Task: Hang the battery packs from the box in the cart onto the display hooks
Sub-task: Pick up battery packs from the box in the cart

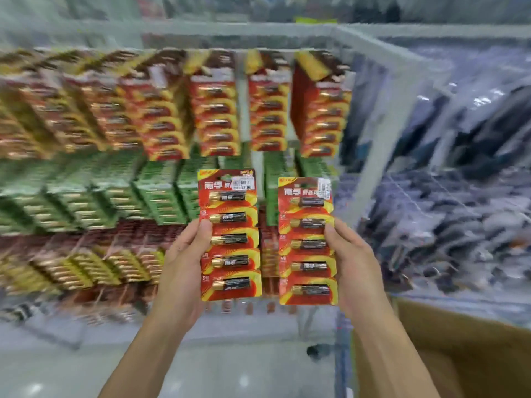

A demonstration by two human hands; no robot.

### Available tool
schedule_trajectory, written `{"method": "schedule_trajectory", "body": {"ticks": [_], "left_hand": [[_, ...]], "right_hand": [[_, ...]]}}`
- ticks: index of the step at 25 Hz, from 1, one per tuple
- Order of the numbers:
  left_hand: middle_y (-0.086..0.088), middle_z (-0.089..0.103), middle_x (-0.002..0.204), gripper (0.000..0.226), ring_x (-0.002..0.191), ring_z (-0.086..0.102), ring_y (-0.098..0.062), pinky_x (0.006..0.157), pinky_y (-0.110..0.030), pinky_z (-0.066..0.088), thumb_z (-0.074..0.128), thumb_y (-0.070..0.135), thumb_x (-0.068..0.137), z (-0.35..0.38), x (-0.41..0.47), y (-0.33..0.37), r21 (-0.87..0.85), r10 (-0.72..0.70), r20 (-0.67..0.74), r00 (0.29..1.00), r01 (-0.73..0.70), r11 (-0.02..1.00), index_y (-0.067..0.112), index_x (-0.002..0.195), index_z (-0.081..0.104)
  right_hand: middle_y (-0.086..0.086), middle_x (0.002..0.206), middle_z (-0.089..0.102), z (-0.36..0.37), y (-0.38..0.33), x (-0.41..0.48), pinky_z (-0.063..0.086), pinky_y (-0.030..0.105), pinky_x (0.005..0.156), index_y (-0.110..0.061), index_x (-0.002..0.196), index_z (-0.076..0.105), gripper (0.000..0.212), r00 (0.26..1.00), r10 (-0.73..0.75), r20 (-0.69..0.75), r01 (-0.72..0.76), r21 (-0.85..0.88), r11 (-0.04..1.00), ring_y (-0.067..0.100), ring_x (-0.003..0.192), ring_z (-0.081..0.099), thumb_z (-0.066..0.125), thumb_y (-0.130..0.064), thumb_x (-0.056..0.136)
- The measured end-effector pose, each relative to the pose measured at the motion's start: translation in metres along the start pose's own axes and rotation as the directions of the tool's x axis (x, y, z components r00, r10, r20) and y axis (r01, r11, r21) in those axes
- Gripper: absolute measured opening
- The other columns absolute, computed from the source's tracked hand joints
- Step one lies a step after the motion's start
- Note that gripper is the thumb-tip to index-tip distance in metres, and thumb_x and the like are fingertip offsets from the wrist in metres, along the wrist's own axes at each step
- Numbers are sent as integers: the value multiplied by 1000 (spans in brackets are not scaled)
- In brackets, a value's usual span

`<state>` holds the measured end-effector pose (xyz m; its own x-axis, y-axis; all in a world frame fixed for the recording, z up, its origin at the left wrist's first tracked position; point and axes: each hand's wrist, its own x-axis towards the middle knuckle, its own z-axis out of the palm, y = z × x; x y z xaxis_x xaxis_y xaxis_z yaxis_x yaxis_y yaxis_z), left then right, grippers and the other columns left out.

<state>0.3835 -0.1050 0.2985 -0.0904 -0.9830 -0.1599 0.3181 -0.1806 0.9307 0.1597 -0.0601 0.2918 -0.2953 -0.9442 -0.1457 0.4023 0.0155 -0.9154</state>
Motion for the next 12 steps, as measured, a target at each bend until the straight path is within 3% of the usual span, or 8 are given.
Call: {"method": "schedule_trajectory", "body": {"ticks": [4,8,12], "left_hand": [[-17,76,118,35,102,75,-38,78,-51,64,55,38,99,-107,-5,47,-38,87,-152,984,-94,995,18,123,71],[-21,76,115,37,94,77,-38,74,-51,64,58,38,95,-211,-11,90,-61,139,-254,957,-160,985,14,120,72],[-23,76,111,33,85,77,-36,69,-49,65,59,30,97,-313,-16,138,-121,145,-319,937,-192,974,11,120,72]], "right_hand": [[11,108,78,111,28,4,59,41,75,-20,113,75,24,993,44,112,-43,-4,999,28,91,75,53,-23,104],[8,94,79,221,62,-5,63,39,63,-18,113,70,20,980,109,166,-117,41,992,24,76,76,53,-18,104],[6,93,80,334,97,-17,59,40,67,-18,119,66,19,955,175,241,-186,23,982,23,75,78,55,-18,103]]}}
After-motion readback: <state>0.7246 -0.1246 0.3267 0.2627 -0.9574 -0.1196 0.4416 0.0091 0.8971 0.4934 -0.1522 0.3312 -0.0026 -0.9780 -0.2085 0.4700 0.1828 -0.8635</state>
